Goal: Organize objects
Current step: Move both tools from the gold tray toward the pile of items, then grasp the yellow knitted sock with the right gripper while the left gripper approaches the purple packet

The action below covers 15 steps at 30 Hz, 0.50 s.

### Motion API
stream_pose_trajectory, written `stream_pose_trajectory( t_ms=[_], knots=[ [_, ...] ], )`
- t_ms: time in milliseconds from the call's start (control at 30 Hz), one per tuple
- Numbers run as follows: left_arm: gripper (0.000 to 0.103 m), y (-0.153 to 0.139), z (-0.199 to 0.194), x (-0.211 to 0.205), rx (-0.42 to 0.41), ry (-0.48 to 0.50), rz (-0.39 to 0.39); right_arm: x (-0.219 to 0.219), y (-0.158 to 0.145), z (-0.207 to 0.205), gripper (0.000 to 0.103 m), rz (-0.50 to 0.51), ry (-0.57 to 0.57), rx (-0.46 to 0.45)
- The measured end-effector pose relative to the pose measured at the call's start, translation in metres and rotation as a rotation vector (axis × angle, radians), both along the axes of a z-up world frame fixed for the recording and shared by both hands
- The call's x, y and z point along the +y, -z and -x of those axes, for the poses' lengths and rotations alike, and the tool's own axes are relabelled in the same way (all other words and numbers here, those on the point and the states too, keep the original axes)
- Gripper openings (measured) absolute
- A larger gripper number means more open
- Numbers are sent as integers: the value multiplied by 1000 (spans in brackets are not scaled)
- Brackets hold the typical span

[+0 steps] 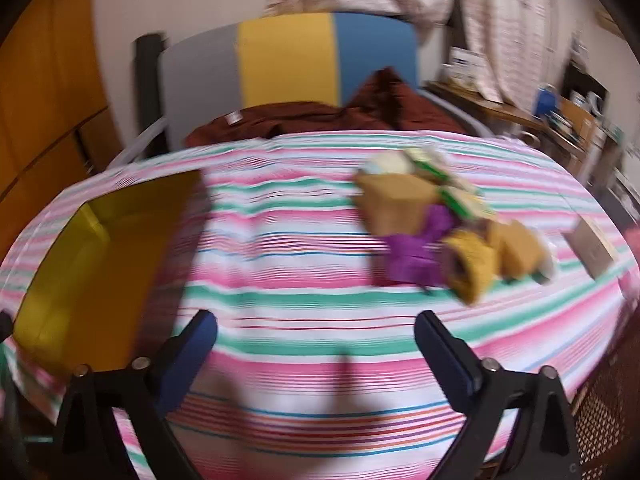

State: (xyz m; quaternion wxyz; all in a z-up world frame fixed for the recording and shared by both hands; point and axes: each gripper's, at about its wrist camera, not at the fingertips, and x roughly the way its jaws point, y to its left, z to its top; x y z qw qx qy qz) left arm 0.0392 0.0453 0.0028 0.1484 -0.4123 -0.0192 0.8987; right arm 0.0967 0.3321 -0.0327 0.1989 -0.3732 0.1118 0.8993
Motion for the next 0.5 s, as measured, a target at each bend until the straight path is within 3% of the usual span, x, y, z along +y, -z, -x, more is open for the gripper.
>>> stream_pose_trajectory(
  t_ms=[67,267,367,500],
  knots=[
    [103,3,-6,11,2,29,9,28,3,-11,86,34,56,16],
    [103,12,-15,39,-45,129,55,110,13,-30,83,41,210,39],
    [103,10,-26,50,-31,168,43,131,16,-24,81,14,196,43],
    [103,12,-33,54,-75,189,-25,151,26,-5,77,-19,147,20]
  ],
)
